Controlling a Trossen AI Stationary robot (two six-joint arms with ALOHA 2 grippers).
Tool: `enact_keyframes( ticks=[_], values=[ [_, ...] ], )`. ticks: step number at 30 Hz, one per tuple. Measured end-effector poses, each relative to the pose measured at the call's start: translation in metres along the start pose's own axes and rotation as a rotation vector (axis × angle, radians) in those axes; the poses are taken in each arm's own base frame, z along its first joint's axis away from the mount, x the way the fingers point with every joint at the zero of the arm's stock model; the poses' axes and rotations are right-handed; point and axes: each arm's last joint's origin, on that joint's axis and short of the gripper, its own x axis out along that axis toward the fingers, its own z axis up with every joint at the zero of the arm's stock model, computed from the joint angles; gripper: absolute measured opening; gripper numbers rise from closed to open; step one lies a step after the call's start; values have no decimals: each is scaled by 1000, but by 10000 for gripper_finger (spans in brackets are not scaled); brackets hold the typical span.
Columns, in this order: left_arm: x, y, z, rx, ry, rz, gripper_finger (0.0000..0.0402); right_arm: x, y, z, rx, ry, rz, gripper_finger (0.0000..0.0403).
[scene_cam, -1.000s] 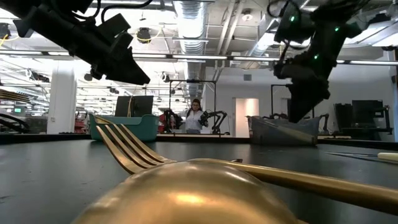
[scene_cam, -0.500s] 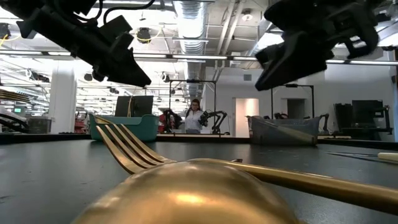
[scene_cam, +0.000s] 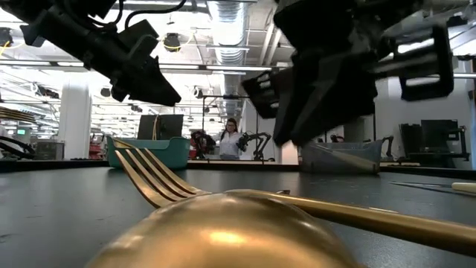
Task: Sort silverware by color (type)
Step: Put the gold spoon into the green bin
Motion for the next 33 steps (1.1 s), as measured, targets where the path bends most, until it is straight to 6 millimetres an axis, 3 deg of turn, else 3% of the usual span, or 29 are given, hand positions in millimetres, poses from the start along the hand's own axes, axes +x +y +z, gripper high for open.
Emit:
enact_keyframes(
  ticks=[11, 19, 25, 33],
  values=[
    [0, 0, -1, 4, 10, -10, 141, 42, -12, 7, -155, 125, 159, 93],
    [0, 0, -2, 12, 19, -6, 141, 67, -8, 5, -172, 134, 242, 93],
    [0, 0, -2, 12, 19, -5, 141, 65, -7, 3, -143, 230, 132, 88],
    [0, 0, -2, 11, 19, -5, 141, 50, -25, -1, 20, 332, -33, 39]
  ],
)
